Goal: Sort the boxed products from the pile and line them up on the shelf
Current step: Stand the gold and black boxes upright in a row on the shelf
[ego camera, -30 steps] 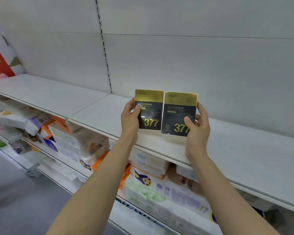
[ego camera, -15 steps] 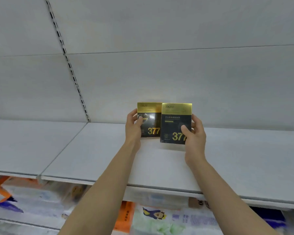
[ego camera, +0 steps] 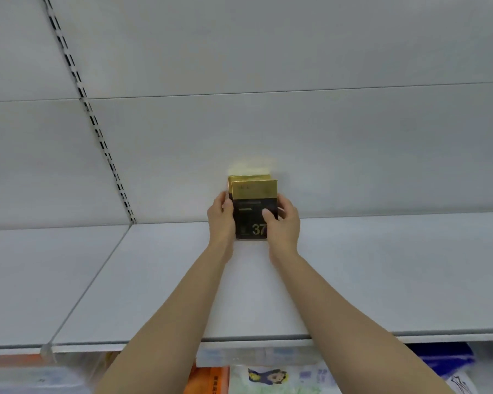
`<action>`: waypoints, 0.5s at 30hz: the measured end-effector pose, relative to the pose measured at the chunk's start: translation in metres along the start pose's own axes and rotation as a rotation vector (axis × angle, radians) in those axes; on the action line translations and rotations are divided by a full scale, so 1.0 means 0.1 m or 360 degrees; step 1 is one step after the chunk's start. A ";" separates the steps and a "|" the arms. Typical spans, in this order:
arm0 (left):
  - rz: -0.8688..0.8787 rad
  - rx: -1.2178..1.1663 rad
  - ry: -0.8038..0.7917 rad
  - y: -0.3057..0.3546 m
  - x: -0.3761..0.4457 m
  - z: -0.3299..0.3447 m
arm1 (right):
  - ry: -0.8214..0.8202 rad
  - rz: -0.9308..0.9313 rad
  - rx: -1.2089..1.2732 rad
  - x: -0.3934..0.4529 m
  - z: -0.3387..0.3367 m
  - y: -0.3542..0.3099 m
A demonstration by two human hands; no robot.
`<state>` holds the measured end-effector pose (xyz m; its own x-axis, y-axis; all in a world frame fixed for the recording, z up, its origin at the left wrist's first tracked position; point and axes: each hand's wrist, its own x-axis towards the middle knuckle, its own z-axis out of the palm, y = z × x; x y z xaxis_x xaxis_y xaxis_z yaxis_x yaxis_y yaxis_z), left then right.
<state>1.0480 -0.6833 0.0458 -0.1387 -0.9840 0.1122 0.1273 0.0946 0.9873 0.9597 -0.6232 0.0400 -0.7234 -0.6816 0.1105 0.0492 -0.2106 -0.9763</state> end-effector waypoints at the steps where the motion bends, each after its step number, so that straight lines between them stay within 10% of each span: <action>1: 0.0035 0.0058 -0.0047 -0.01 -0.03 -0.01 | 0.0008 -0.0017 -0.0067 0.02 0.03 0.03; 15: 0.0351 0.0609 -0.0290 -0.13 -0.01 -0.17 | -0.0120 -0.0398 -0.0663 0.00 0.05 0.09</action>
<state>1.0627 -0.6863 0.0309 -0.3231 -0.8950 0.3076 -0.1933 0.3806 0.9043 0.9638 -0.6290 0.0320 -0.6253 -0.6978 0.3494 -0.4107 -0.0865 -0.9077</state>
